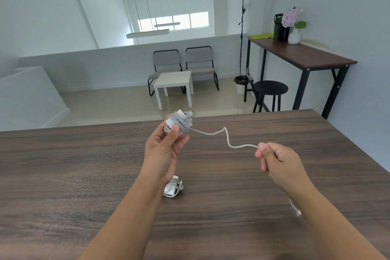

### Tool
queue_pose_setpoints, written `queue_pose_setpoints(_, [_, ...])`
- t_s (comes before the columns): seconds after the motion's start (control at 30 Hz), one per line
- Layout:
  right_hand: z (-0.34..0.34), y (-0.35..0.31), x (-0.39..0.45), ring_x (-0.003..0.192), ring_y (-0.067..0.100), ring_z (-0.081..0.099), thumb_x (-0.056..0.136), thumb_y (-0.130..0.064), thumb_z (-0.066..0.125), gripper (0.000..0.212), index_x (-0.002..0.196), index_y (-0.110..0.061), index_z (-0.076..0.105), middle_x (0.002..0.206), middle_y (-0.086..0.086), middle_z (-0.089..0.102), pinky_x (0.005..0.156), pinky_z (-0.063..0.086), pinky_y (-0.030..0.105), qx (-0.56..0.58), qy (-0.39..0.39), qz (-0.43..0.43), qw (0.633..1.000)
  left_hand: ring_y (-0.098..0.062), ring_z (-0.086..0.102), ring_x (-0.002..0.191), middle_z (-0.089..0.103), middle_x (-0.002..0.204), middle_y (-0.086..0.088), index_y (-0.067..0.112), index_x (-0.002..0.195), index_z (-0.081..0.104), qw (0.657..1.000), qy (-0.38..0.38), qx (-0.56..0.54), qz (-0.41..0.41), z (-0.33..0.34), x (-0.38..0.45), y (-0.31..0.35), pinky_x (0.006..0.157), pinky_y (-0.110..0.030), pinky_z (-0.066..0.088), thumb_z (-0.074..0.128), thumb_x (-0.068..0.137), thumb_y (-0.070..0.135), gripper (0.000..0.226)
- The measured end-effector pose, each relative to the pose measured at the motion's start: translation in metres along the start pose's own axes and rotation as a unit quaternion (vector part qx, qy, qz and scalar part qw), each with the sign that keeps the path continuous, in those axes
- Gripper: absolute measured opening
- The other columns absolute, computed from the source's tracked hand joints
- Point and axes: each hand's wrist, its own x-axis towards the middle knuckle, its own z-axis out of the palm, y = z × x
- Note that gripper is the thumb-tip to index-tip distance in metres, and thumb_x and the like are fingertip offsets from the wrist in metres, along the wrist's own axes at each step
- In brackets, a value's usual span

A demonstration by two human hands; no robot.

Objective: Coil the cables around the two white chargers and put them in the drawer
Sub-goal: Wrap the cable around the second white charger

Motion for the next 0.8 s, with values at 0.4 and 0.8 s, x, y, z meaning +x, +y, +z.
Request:
queue_pose_setpoints(0.4, [0.005, -0.01, 0.007, 0.126, 0.003, 0.047, 0.102, -0.024, 0.036, 0.038, 0.139, -0.025, 0.047, 0.139, -0.009, 0.051, 0.102, 0.03, 0.018, -0.229, -0.181, 0.012, 0.956, -0.01, 0.068, 0.074, 0.072, 0.096, -0.005, 0.004, 0.124, 0.06, 0.999, -0.019, 0.03, -0.032, 0.009, -0.007, -0.01, 0.073, -0.024, 0.06, 0.065, 0.077, 0.015, 0.048])
queue_pose_setpoints(0.8, [0.075, -0.048, 0.006, 0.106, 0.01, 0.06, 0.088, 0.001, 0.05, 0.06, 0.137, -0.032, 0.041, 0.101, -0.002, 0.071, 0.1, 0.036, 0.029, 0.229, -0.236, 0.073, 0.942, -0.009, 0.063, 0.066, 0.068, 0.092, -0.011, 0.006, 0.113, 0.067, 0.993, -0.084, 0.026, -0.074, 0.022, -0.016, -0.01, 0.054, -0.014, 0.054, 0.066, 0.078, 0.017, 0.036])
